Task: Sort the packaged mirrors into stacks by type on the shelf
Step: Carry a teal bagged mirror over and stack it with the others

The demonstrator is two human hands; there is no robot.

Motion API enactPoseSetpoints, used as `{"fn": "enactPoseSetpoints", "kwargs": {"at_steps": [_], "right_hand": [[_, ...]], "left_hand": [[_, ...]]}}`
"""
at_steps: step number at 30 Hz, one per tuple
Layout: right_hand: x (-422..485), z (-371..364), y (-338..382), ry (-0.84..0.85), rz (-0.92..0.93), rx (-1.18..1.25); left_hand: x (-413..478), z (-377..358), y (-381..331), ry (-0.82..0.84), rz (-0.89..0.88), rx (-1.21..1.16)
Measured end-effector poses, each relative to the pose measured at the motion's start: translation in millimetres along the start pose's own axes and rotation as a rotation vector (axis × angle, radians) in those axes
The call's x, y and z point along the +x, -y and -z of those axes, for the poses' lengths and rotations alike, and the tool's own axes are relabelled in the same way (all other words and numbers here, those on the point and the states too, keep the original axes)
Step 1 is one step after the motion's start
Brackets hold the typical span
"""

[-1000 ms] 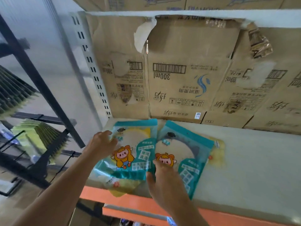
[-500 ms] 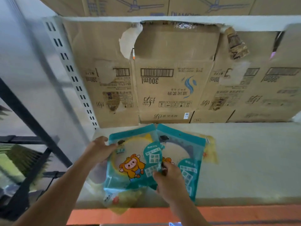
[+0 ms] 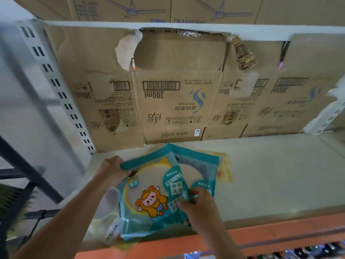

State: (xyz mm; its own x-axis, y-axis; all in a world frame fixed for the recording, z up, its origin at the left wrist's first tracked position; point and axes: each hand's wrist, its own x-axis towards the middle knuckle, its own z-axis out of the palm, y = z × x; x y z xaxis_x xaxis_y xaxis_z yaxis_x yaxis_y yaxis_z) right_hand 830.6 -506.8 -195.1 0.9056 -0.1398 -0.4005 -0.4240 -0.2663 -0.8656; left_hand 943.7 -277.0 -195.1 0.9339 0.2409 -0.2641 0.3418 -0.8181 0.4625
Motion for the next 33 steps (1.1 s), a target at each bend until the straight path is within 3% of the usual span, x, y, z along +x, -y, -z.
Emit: {"fn": "enactPoseSetpoints", "kwargs": {"at_steps": [6,14,19,33], "right_hand": [[-1,1,-7,0.000,0.003,0.008],[0,1,-13,-0.044,0.012,0.035],[-3,2,-15,-0.093,0.048,0.068],[-36,68,-37,-0.344,0.010,0.253]], "left_hand": [[5,2,4,0.068,-0.039,0.060],[2,2,17,0.027,-0.013,-0.248],[-4,11,15,-0.083,-0.040,-0.315],[-18,-11,-83,-0.034,-0.407,-0.477]]}}
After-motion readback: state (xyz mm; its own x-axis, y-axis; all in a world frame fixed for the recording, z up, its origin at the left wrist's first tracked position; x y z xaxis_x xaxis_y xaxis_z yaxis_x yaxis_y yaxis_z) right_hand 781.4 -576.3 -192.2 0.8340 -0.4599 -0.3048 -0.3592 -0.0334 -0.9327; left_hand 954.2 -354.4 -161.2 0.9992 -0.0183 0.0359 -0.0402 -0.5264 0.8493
